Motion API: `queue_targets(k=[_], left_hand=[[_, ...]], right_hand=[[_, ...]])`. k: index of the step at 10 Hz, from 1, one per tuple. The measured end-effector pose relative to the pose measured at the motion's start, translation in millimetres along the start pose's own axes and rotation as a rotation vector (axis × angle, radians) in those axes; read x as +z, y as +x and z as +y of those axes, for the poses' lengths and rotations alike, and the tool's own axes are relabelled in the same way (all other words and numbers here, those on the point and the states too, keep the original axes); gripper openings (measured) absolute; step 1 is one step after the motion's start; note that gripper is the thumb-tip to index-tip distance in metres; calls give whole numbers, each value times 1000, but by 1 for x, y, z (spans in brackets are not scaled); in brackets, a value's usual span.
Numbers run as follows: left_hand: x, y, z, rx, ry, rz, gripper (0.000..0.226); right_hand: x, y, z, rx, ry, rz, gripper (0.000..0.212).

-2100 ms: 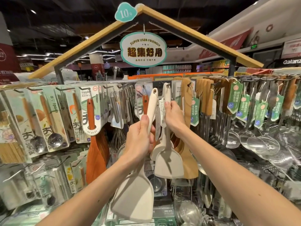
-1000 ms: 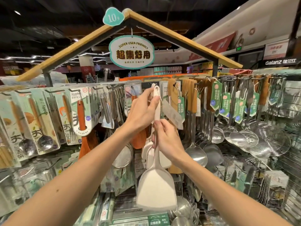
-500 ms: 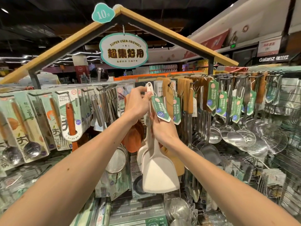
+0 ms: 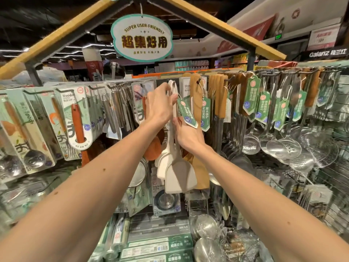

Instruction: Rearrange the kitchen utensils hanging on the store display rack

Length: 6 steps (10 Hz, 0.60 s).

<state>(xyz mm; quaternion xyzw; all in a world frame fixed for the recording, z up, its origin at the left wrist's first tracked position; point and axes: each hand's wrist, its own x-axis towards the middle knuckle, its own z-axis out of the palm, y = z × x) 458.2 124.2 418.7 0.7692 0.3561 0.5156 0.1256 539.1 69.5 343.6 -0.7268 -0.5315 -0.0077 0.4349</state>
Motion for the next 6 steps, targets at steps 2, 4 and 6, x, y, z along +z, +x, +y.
queue_targets(k=[2, 4, 6], left_hand=[[-3, -4, -5, 10, 57, -48, 33], [-21, -41, -13, 59, 180, -227, 39], [-61, -133, -57, 168, 461, -517, 44]], right_hand=[[5, 11, 3, 68, 6, -6, 51], [0, -15, 22, 57, -89, -92, 59], [2, -96, 38, -168, -235, -75, 48]])
